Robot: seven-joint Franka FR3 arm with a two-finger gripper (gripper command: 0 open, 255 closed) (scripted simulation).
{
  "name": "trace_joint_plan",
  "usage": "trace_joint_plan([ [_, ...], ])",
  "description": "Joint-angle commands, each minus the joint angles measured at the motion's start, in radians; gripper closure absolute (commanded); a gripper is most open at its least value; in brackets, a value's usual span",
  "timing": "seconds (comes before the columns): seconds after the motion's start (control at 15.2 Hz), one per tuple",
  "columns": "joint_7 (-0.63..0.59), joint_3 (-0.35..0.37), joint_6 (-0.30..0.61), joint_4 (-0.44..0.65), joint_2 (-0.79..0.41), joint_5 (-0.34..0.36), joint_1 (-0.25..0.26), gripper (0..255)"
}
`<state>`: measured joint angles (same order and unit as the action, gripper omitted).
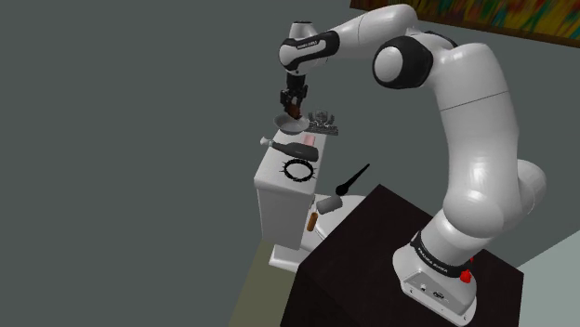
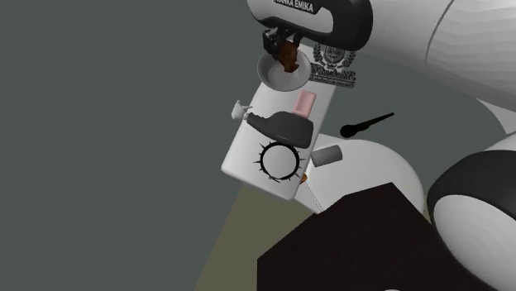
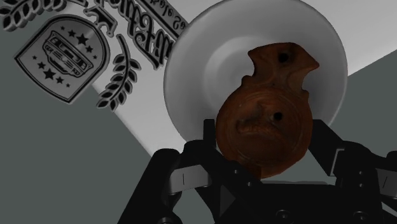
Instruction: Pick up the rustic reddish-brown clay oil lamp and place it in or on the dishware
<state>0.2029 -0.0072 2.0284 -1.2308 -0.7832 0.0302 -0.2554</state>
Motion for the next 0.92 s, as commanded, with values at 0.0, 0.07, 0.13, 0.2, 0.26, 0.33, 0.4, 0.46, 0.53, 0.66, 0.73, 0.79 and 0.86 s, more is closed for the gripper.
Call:
trace_joint_plan([
  [0.0, 0.000, 0.000, 0.020, -0.007, -0.013, 0.000, 0.000, 255],
  [0.07, -0.001, 0.000, 0.030, -0.010, -0.019, 0.000, 0.000, 255],
  [0.13, -0.001, 0.000, 0.039, -0.014, -0.024, 0.000, 0.000, 255],
  [0.2, -0.001, 0.000, 0.048, -0.017, -0.031, 0.000, 0.000, 255],
  [0.26, -0.002, 0.000, 0.057, -0.019, -0.037, 0.001, 0.000, 255],
  [0.33, -0.002, 0.000, 0.064, -0.022, -0.042, 0.001, 0.000, 255],
  [0.4, -0.002, 0.000, 0.064, -0.021, -0.042, 0.001, 0.000, 255],
  [0.46, -0.002, 0.000, 0.064, -0.021, -0.042, 0.001, 0.000, 255],
  [0.53, -0.002, 0.000, 0.064, -0.021, -0.042, 0.001, 0.000, 255],
  [0.66, -0.002, 0.000, 0.064, -0.021, -0.042, 0.001, 0.000, 255],
  [0.73, -0.002, 0.000, 0.064, -0.021, -0.042, 0.001, 0.000, 255],
  [0.79, -0.002, 0.000, 0.064, -0.021, -0.042, 0.001, 0.000, 255],
  [0.86, -0.002, 0.000, 0.064, -0.021, -0.042, 0.001, 0.000, 0],
])
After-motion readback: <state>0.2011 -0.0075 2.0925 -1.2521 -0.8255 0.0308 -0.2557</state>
